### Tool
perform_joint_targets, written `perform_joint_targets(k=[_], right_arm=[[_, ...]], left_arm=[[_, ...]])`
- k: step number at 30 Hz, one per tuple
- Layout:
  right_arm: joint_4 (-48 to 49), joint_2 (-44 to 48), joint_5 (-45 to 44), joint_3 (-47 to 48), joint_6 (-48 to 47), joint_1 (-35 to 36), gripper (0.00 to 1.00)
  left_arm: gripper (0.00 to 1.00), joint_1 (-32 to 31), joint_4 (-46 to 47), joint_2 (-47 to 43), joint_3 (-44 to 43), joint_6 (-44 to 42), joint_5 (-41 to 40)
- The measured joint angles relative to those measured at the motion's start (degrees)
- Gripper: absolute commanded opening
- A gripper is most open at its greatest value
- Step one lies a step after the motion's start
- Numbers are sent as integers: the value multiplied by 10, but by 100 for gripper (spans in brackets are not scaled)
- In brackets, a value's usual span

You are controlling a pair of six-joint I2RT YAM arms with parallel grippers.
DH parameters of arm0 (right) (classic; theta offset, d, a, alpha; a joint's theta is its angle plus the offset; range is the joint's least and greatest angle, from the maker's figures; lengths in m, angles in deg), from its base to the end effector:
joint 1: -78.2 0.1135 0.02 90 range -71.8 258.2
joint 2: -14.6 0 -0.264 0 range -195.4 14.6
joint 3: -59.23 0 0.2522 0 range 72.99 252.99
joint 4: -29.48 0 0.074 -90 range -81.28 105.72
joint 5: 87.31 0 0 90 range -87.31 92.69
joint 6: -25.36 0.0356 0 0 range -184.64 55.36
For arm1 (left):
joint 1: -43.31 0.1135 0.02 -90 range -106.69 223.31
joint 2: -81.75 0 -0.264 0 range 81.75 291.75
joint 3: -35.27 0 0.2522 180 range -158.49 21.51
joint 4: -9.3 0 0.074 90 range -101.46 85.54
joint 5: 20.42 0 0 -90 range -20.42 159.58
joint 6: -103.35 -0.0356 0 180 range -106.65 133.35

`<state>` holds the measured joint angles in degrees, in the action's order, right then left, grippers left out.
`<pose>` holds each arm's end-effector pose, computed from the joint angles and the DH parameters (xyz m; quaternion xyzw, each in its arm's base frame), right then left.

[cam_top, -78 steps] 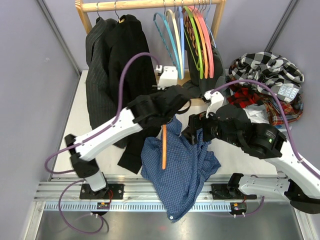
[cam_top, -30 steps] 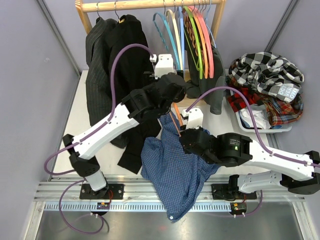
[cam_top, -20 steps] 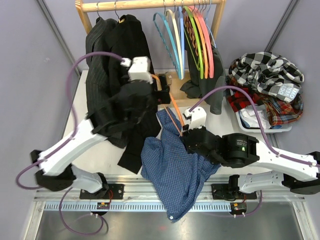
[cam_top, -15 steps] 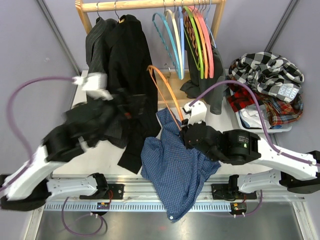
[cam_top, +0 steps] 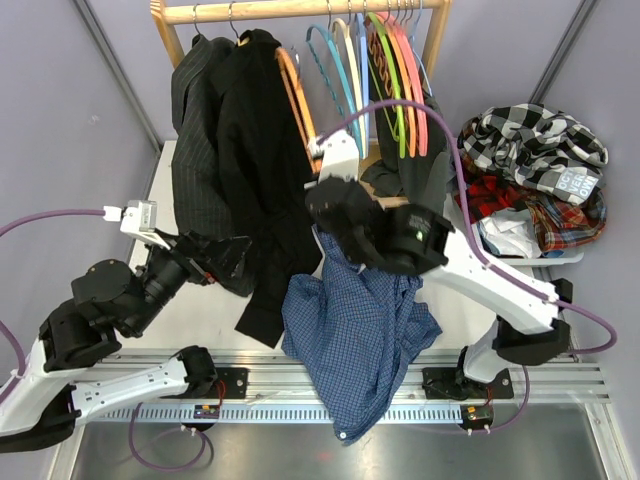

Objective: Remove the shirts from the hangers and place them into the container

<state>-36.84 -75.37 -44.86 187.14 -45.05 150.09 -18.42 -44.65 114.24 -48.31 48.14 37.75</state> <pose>0.1198 0.2817 0.4860 -0.1610 0.7965 0.0940 0.5751 0.0449 -0.0438 0.4464 -0.0215 0.7216 -0.3623 0.5895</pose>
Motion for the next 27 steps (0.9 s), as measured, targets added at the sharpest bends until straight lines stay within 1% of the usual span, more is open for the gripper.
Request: perform_joint_targets(k=[5, 8, 11, 15, 23, 27], right_arm=[[-15, -68, 23, 98, -29, -95, 0], [-24, -102, 47, 155, -46, -134, 0], [-37, -134, 94, 213, -61, -170, 0], [-46, -164, 169, 263, -69, -216, 0], [-61, -205, 274, 304, -69, -268, 0], [-47, -227, 303, 318, -69, -285, 0]], left_arm=[[99, 0, -18, -3, 7, 5, 19], [99, 0, -19, -10, 9, 8, 23], [99, 0, -24, -22, 11, 10, 23], [99, 0, -27, -28, 11, 13, 23], [99, 0, -28, -28, 11, 13, 27], [99, 0, -26, -28, 13, 14, 29]])
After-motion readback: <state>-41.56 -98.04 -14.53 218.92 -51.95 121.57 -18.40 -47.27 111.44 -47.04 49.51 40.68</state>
